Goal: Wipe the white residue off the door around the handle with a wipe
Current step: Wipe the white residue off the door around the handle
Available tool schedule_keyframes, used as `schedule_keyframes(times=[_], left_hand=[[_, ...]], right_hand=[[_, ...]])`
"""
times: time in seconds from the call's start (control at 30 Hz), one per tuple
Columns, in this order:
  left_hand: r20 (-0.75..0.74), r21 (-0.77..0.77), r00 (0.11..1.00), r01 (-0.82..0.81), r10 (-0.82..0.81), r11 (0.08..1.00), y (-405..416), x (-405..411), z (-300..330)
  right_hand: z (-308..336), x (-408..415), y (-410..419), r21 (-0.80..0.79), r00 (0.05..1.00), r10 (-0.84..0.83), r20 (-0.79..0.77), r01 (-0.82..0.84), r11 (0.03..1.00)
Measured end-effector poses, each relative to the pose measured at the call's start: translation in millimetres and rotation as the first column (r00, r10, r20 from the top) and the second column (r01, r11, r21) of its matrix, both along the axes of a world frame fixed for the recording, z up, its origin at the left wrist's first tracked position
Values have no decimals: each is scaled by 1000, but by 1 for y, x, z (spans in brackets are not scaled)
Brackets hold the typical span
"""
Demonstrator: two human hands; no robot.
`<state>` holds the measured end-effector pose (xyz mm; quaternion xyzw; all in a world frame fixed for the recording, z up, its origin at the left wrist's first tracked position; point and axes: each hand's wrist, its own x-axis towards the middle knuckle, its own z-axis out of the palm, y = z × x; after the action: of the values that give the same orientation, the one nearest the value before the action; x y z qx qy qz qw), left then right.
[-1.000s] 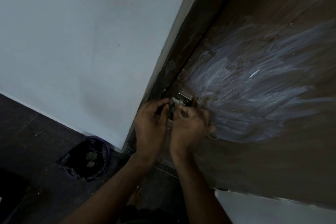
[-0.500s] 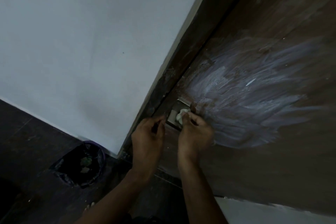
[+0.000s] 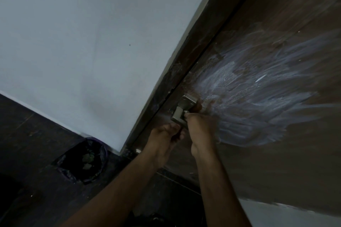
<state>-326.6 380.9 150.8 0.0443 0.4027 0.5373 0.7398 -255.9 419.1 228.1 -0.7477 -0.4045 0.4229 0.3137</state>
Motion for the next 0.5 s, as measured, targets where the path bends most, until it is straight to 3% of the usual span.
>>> schedule_keyframes(times=[0.13,0.43,0.5], left_hand=[[260,-81,963,-49,68,996,16,10,-10],[425,31,902,-97,75,995,26,14,-19],[432,45,897,-120,89,992,27,17,-19]], right_hand=[[8,13,2,-72,989,96,-116,-104,992],[10,20,-10,79,987,144,-74,-138,987],[9,22,-16,147,992,126,-7,-123,981]])
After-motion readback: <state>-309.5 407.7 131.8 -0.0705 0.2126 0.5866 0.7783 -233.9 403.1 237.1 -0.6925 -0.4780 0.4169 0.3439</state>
